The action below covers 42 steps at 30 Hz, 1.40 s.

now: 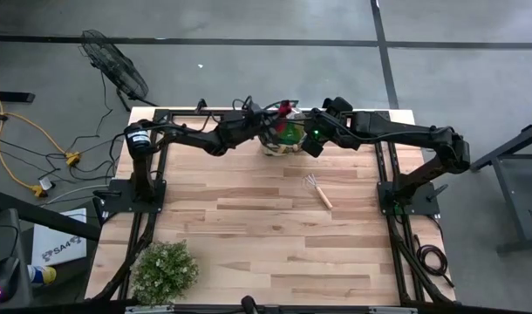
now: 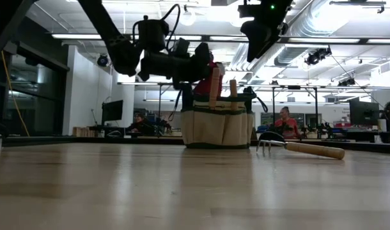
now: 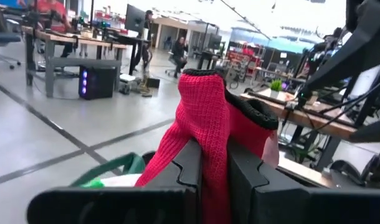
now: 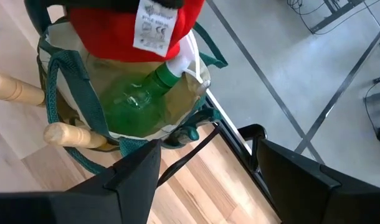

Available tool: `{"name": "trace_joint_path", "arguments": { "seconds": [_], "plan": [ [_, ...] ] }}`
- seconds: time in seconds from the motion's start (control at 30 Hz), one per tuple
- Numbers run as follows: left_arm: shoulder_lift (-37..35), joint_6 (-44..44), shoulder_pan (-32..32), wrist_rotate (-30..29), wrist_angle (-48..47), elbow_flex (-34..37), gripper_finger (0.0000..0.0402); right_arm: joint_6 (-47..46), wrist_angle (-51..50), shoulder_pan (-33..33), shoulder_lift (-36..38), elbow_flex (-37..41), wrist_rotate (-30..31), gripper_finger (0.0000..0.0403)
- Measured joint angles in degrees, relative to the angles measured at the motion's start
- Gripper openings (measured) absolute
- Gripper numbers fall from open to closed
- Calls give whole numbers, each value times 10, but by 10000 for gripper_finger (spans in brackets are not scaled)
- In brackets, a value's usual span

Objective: Pick & Place Garden tools in Gardening bag
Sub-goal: Put the red gloves into the gardening bag, then adjust the gardening bag

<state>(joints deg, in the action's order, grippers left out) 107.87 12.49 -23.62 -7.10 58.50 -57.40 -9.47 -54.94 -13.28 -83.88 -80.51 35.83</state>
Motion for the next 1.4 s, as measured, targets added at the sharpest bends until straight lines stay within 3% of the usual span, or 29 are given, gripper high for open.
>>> {"name": "trace_joint_path", "arguments": {
  "seconds": [0.27,0.57,0.77,1.0,1.4],
  "plan": [
    [0,28,0,19,-17,12,34,0,-3,0,0,0,-1,258],
    [0,29,0,21,-47,13,172,-9,-11,0,0,0,-15,258],
    [-6,-1,0,22,-55,13,225,-13,-19,0,0,0,-16,258],
    [-49,-71,0,16,-112,14,233,-10,-21,1,0,0,-18,258],
    [-163,-171,0,-32,-324,14,234,-21,-32,43,0,5,-57,258]
  ]
}}
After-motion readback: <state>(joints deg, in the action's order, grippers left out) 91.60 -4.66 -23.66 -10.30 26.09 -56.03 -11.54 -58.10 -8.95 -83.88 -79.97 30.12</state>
